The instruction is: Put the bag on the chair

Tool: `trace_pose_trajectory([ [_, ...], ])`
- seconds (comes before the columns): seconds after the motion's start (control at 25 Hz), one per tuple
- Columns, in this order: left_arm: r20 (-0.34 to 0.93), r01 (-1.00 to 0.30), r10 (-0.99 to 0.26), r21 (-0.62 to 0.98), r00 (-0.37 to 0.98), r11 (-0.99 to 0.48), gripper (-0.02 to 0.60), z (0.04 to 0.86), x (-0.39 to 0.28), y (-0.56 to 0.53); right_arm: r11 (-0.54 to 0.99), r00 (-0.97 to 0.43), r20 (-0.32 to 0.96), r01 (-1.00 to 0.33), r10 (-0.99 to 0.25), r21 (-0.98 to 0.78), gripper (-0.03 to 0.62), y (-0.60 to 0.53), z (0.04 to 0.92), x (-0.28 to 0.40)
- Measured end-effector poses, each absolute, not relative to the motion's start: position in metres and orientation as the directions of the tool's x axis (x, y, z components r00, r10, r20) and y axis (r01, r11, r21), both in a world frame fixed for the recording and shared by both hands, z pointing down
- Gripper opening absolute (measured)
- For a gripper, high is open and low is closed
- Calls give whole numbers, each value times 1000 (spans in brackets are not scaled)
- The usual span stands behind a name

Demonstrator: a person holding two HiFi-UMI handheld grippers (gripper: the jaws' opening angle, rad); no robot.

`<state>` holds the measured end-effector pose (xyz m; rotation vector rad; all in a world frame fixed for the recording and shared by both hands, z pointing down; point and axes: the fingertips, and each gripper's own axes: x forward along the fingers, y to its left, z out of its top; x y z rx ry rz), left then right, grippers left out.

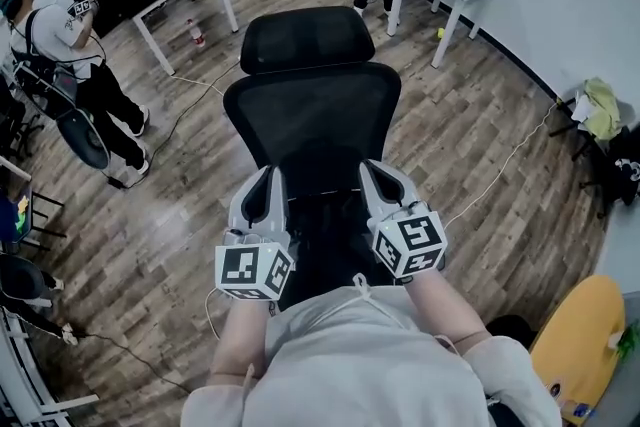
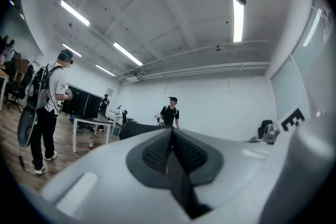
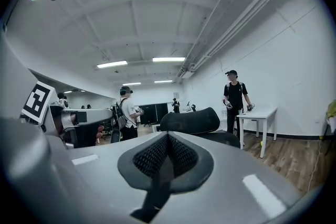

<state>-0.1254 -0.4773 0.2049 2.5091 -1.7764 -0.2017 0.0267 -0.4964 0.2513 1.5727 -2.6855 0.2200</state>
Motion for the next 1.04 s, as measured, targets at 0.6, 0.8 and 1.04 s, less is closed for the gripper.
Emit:
trace_pose_trajectory([
  [0.6,17,-949,-951,80,307,-305,7,223,-127,-474,489,-501,119,-864,-857,-117,-3,-482,254,19],
  [0.8,14,-947,-949,71,316,-314,7,224,-129,-470,496,-509,125,-860,-852,-119,-3,-476,258,12],
  [1.04,11,-945,-946,67,323,-322,7,226,-130,-471,502,-515,138,-857,-846,-118,-3,-477,264,8],
])
